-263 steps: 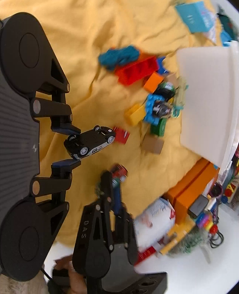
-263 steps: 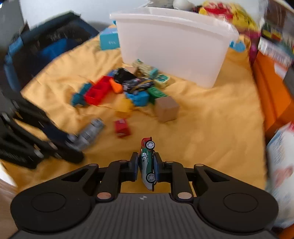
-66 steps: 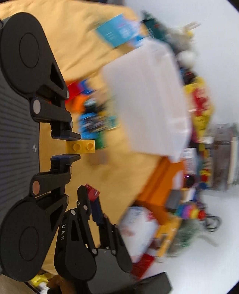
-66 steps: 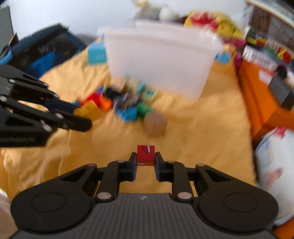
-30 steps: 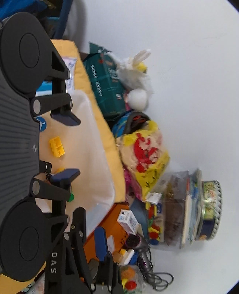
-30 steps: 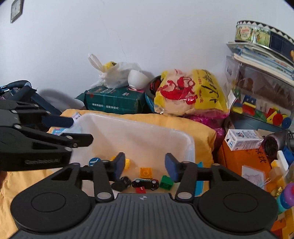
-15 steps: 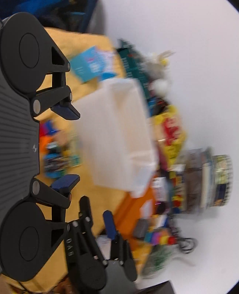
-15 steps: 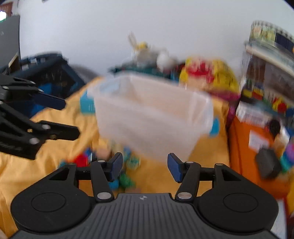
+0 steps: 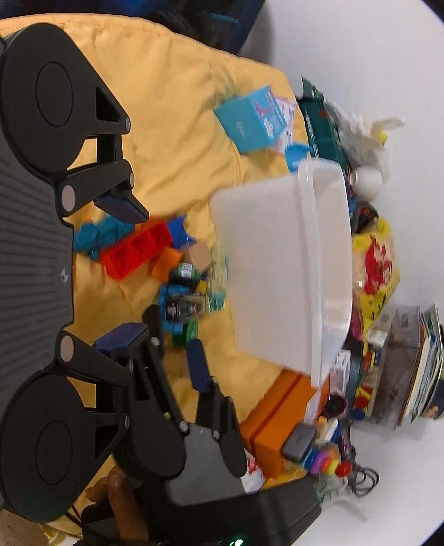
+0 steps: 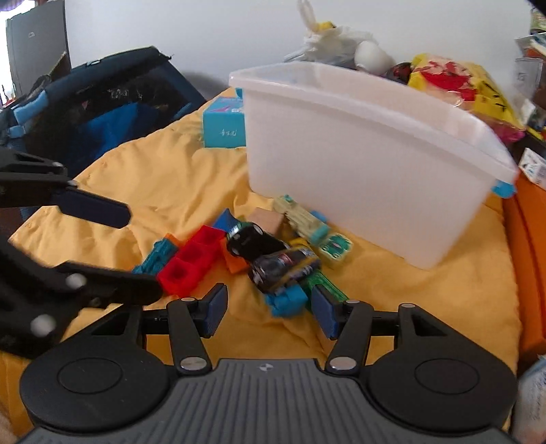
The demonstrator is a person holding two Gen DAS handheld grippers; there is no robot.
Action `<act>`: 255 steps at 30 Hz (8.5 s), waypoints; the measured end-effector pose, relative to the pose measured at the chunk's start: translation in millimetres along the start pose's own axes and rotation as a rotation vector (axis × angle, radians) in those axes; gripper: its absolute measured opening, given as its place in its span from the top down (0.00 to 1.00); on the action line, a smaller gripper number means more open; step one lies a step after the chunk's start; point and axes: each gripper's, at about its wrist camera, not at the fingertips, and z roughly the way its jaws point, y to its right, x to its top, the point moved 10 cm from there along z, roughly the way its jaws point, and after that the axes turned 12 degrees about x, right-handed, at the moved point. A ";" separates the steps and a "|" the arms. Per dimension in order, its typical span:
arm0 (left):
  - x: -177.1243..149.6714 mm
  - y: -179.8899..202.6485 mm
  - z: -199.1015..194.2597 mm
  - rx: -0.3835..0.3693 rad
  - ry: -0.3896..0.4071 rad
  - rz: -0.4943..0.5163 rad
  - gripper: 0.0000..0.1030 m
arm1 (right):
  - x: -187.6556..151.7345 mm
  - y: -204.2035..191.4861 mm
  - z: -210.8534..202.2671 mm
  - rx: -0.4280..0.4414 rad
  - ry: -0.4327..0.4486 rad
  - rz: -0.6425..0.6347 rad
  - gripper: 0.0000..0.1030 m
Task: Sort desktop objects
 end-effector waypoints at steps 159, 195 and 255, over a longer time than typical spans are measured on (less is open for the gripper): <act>-8.5 53.8 -26.2 -0.175 -0.002 0.136 0.68 | -46.1 -7.4 -95.4 0.010 0.017 0.027 0.67; 206.9 -0.3 -17.5 0.002 0.396 -0.022 0.24 | 139.3 94.4 -108.9 -0.193 0.322 0.060 0.41; -21.4 48.4 -1.9 0.108 -0.064 -0.006 0.23 | -47.6 31.9 -77.4 -0.013 0.075 0.147 0.33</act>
